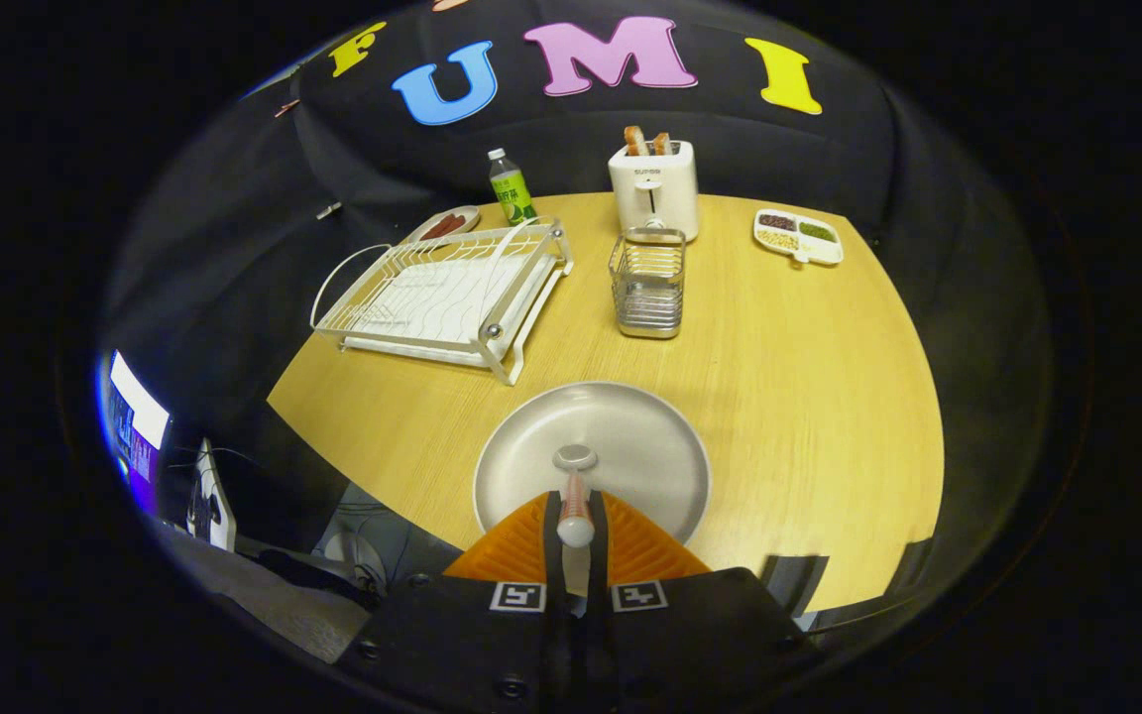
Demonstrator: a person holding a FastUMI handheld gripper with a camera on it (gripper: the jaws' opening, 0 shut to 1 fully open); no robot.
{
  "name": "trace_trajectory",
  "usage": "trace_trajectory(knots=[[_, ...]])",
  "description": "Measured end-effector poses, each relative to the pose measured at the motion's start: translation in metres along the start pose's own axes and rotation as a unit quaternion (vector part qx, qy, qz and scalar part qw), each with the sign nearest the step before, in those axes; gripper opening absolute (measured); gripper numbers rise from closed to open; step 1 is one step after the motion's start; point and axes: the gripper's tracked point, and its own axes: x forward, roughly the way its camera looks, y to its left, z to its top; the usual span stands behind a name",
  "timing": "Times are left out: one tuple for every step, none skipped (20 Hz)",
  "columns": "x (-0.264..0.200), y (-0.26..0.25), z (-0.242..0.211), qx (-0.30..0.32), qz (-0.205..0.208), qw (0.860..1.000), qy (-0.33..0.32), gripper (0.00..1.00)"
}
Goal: Take the plate from the dish rack, then take the spoon from the basket and place it into the plate.
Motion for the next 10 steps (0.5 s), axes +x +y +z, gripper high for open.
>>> trace_trajectory(knots=[[0.008, 0.006, 0.005, 0.001, 0.012, 1.0, 0.0, 0.09], [0.015, 0.011, 0.009, -0.003, 0.02, 1.0, 0.0, 0.09], [0.021, 0.016, 0.011, -0.014, 0.024, 1.0, 0.001, 0.09], [0.026, 0.02, 0.014, -0.028, 0.026, 0.999, 0.005, 0.09], [0.03, 0.023, 0.014, -0.042, 0.027, 0.999, 0.007, 0.1], [0.034, 0.025, 0.013, -0.053, 0.026, 0.998, 0.011, 0.09], [0.039, 0.025, 0.011, -0.061, 0.022, 0.998, 0.016, 0.1], [0.043, 0.025, 0.007, -0.067, 0.017, 0.997, 0.022, 0.11], [0.047, 0.022, 0.003, -0.072, 0.007, 0.997, 0.03, 0.11], [0.049, 0.018, -0.004, -0.079, -0.002, 0.996, 0.039, 0.13]])
